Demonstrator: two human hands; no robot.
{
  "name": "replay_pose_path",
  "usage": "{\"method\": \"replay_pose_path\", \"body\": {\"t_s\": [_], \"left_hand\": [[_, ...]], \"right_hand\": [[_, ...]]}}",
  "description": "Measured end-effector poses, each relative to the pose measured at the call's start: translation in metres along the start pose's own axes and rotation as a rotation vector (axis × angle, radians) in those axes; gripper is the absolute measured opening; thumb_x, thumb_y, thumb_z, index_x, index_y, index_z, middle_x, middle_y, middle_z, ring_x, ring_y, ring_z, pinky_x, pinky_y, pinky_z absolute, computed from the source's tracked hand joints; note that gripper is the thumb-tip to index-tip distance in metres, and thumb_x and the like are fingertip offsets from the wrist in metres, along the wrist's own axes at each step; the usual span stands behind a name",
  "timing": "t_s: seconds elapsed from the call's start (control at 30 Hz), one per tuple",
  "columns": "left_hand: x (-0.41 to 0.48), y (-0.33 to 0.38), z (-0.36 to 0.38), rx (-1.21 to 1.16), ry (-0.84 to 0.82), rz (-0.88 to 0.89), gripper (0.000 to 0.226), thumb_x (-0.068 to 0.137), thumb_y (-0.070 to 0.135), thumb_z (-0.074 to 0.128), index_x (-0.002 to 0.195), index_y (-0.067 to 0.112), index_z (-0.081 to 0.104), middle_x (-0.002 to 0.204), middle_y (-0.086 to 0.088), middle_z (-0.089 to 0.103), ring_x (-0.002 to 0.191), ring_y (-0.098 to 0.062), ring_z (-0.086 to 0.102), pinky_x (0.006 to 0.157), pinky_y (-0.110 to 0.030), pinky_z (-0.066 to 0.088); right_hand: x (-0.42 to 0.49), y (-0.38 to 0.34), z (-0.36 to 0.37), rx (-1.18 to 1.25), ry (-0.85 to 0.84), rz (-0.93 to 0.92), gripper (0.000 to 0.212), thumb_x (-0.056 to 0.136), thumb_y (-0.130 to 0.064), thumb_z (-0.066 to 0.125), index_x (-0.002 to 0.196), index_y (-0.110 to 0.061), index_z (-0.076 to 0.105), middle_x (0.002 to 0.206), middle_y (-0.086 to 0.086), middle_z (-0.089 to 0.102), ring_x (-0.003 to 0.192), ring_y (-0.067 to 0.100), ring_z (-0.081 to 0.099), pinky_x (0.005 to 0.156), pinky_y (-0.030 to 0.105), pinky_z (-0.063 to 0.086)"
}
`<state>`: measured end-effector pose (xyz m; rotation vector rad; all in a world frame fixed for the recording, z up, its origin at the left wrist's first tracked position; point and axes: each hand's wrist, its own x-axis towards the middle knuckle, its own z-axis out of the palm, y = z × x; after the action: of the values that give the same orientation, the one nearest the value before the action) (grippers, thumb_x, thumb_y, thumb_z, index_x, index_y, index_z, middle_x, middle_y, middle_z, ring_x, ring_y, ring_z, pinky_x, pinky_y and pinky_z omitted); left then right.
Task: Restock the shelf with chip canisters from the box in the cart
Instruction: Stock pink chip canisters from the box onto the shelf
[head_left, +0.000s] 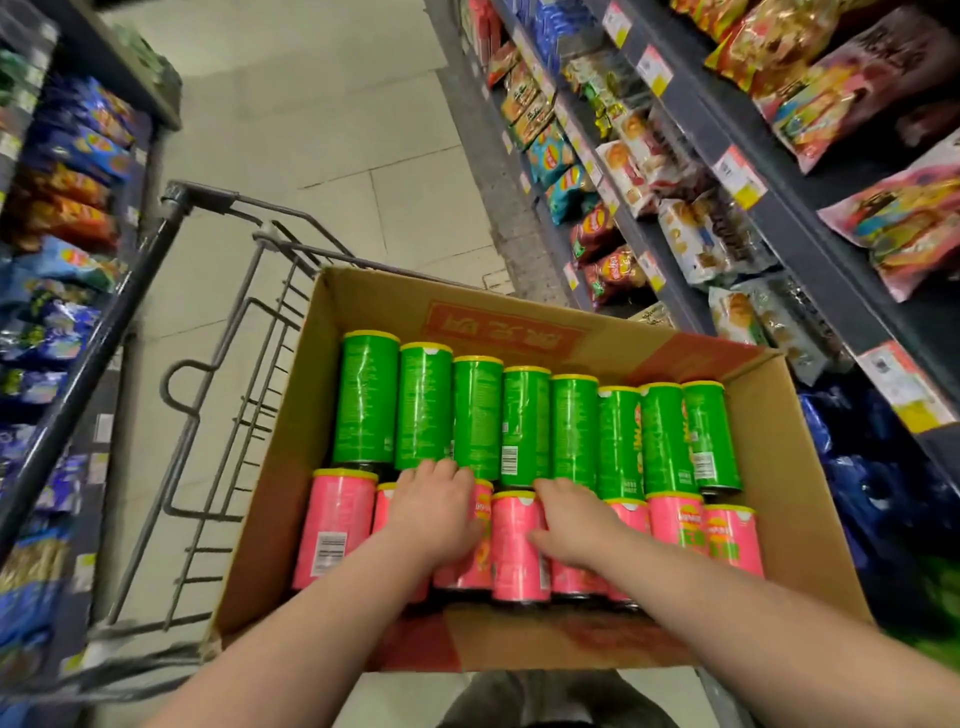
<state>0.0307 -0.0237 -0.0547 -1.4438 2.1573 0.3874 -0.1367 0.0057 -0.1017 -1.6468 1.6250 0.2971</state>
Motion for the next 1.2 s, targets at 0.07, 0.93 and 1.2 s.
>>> {"method": "replay_pose_path", "body": {"t_s": [0.07, 0.93, 1.2], "left_hand": [[0.006, 0.004, 0.001, 0.039, -0.038, 0.009, 0.055, 0.089, 0.047, 0.044, 0.135, 0.017, 0.041, 0.138, -0.006, 0.043, 0.128, -0.027, 0.037, 0.105, -0.044, 0.029], [-0.009, 0.01, 0.011, -0.374, 0.029, 0.058, 0.036, 0.079, 0.044, 0.066, 0.082, 0.016, 0.043, 0.138, -0.014, 0.046, 0.13, -0.027, 0.042, 0.097, -0.03, 0.036], [-0.02, 0.009, 0.017, -0.498, 0.032, 0.001, 0.071, 0.069, 0.044, 0.077, 0.128, 0.024, 0.044, 0.13, -0.001, 0.047, 0.119, -0.02, 0.045, 0.091, -0.023, 0.034]], "right_hand": [[0.004, 0.0, 0.0, 0.02, 0.01, 0.004, 0.055, 0.088, -0.039, 0.056, 0.132, -0.011, 0.04, 0.129, 0.011, 0.049, 0.119, 0.029, 0.049, 0.097, 0.039, 0.044], [-0.019, 0.006, -0.002, 0.486, 0.067, 0.083, 0.039, 0.075, -0.045, 0.073, 0.084, -0.02, 0.044, 0.095, -0.001, 0.047, 0.089, 0.017, 0.046, 0.069, 0.03, 0.035], [-0.031, 0.008, 0.012, 0.707, 0.057, 0.129, 0.063, 0.075, -0.037, 0.076, 0.123, -0.021, 0.039, 0.112, 0.0, 0.044, 0.098, 0.018, 0.05, 0.074, 0.025, 0.041]]}}
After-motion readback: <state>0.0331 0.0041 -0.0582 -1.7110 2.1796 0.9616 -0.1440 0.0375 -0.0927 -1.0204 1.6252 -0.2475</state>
